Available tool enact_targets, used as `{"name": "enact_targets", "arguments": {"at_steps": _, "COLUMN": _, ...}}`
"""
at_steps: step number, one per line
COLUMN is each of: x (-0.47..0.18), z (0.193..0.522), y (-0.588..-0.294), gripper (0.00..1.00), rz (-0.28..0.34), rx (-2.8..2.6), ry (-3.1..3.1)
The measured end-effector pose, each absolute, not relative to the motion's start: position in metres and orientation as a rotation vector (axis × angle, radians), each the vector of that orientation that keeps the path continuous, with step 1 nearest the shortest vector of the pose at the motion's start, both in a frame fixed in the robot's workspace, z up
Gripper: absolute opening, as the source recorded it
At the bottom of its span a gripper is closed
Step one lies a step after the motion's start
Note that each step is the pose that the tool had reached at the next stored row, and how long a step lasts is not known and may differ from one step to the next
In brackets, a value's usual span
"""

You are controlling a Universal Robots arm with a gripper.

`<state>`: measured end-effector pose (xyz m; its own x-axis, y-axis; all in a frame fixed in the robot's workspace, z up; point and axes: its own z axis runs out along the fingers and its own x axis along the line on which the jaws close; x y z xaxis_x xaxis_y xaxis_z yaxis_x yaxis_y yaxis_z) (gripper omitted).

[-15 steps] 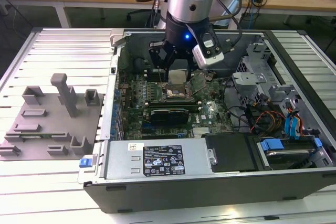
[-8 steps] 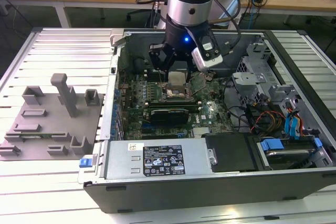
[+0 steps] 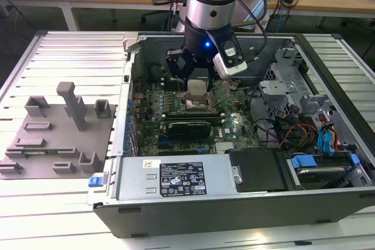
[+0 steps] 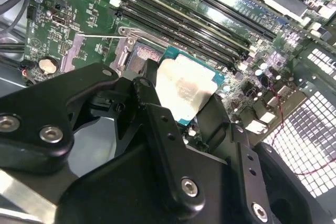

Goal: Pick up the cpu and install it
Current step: 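Pick up the cpu and move it towards the insertion slot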

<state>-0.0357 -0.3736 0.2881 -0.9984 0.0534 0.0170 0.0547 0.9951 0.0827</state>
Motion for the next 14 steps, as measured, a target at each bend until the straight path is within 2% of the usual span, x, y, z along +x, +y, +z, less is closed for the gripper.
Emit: {"name": "enact_targets", "arguments": {"at_steps": 14, "x": -0.036, "z": 0.278, "y": -0.361, "gripper": 0.55, "rz": -0.130, "rx": -0.084, "ry": -3.123}}
